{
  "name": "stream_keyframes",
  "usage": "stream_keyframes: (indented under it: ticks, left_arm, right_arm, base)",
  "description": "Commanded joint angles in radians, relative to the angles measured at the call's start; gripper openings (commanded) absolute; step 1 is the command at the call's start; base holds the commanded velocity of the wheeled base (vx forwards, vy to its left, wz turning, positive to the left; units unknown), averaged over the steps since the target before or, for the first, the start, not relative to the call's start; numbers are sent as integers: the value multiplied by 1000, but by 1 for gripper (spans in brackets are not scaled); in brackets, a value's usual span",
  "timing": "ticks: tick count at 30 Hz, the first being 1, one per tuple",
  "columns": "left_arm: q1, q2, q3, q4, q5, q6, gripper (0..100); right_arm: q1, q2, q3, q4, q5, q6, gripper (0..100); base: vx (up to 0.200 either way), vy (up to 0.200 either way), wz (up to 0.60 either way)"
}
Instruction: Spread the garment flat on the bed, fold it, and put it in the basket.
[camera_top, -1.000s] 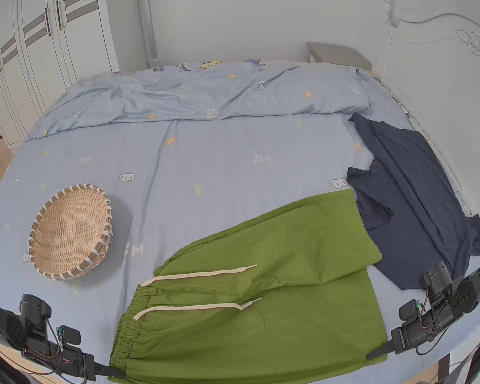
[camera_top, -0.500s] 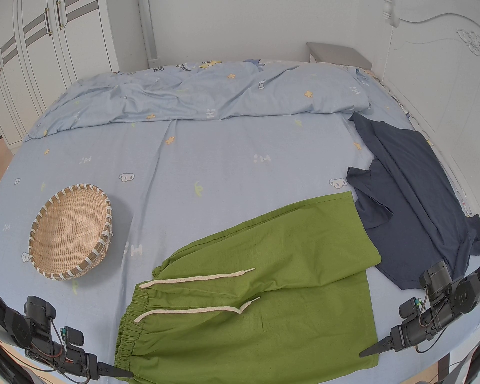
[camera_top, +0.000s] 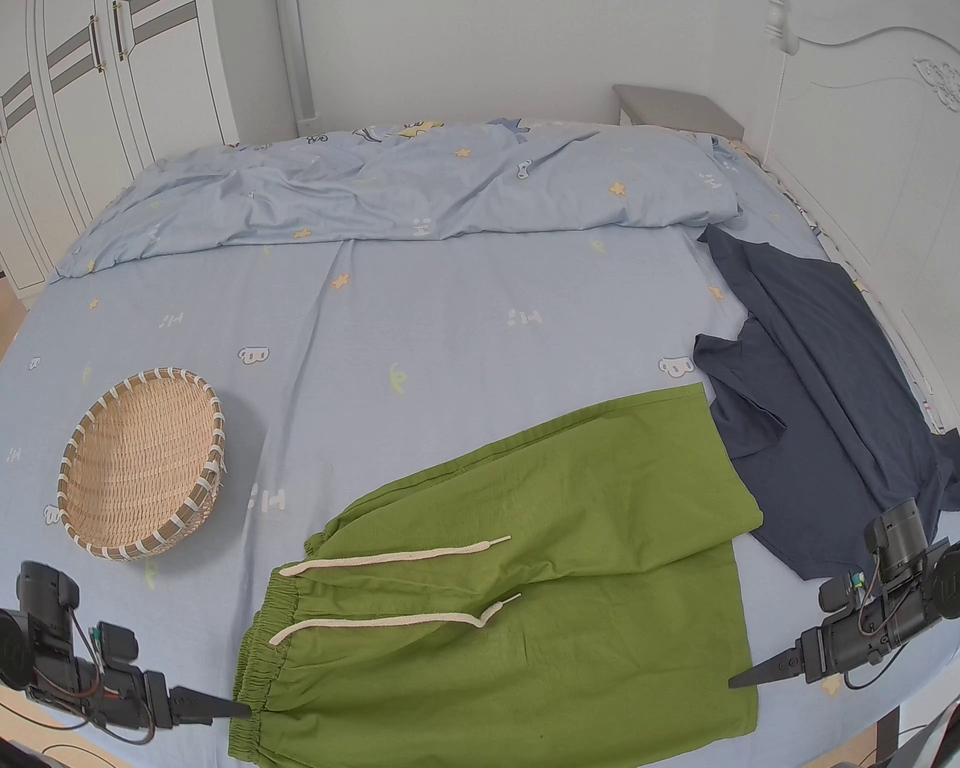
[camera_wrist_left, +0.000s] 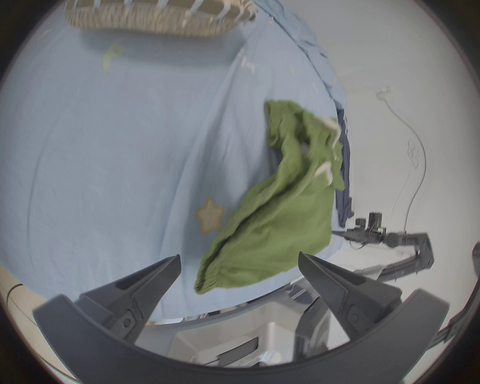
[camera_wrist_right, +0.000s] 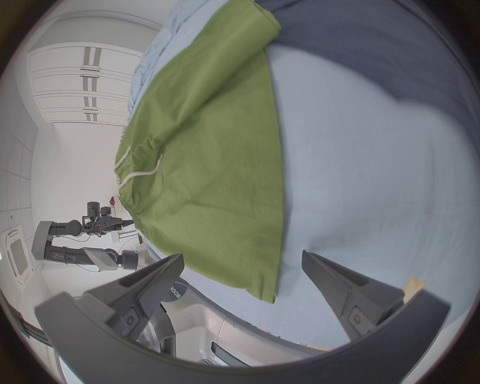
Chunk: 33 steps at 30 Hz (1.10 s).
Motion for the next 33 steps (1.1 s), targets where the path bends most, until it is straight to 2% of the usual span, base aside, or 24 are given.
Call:
stream_keyframes:
  ticks: [1, 5, 6, 9, 10, 12, 19, 33]
  left_arm:
    - [-96, -174, -257, 152, -23, -189, 100]
    - [-125, -120, -350, 149, -20, -239, 100]
    - [-139, -68, -433, 153, -20, -283, 100]
    - [-163, 0, -507, 150, -18, -343, 100]
    - [-183, 66, -570, 150, -17, -395, 100]
    - [-202, 150, -626, 149, -17, -432, 100]
    - [-254, 399, -758, 150, -3, -440, 100]
    - [-307, 492, -784, 150, 23, -430, 100]
  right_arm:
    - [-22, -157, -116, 50, -6, 3, 100]
    - [-22, -168, -196, 89, -6, 3, 100]
    - [-22, -168, -256, 115, -6, 3, 100]
    - [-23, -165, -312, 135, -6, 5, 100]
    - [-23, -160, -357, 145, -6, 5, 100]
    - [-22, -159, -397, 155, -6, 6, 100]
    - [-9, -139, -486, 185, -6, 8, 100]
    - [-11, -140, -480, 185, -6, 8, 100]
  base:
    - [0, 0, 0]
    - [0, 0, 0]
    - [0, 0, 0]
    - [0, 0, 0]
    - [0, 0, 0]
    - [0, 0, 0]
    - [0, 0, 0]
    - [0, 0, 0]
